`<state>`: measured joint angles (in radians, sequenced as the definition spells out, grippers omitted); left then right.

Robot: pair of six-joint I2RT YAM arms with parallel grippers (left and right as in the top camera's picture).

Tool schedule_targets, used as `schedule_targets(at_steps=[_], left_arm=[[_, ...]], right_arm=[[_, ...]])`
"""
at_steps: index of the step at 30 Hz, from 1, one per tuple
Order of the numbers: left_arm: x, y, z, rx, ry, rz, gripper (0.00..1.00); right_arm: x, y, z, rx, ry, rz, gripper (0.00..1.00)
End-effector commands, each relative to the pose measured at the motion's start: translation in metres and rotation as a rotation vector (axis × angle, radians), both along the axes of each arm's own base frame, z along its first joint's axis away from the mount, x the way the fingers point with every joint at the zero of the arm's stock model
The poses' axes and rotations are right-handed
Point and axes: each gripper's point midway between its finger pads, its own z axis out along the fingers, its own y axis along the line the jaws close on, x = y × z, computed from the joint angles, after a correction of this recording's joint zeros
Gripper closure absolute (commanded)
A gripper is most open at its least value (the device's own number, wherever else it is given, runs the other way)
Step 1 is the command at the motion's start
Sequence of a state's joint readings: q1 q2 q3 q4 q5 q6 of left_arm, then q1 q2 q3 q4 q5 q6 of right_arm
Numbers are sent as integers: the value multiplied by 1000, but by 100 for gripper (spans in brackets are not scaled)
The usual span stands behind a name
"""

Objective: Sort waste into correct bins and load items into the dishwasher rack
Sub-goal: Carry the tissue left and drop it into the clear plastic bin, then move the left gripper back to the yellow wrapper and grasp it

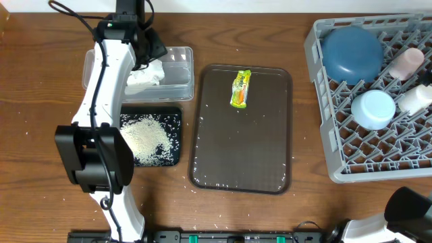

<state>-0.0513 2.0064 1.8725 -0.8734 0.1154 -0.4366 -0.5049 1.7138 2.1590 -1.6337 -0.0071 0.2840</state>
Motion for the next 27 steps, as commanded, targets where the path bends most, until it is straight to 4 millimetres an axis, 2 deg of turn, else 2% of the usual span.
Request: schedule_targets(at_steps=[1,3,6,11,14,18,27], left_arm=[[-17,-73,38,-229,-79,-347,40],[-29,-109,46,-295,-101,-511,40],[-41,-143,42,-229,-112,-646,40],[-46,-175,21,38,-104,-696,39],[-51,-198,9,104,-103,-734,39],[-44,-210,-14,193,-96,-735,38],[-44,-215,-80,183,37,-698,38]], right_arm=[[-1,-3,-3,-4,13,1,1],[-1,-3,-3,-4,13,1,1],[-1,-3,-3,-4,13,1,1],[-1,-3,-3,-4,13,1,1],[-1,-3,-3,-4,13,1,1],[-1,-3,-3,-4,13,1,1],[-1,-3,-3,-4,13,1,1]])
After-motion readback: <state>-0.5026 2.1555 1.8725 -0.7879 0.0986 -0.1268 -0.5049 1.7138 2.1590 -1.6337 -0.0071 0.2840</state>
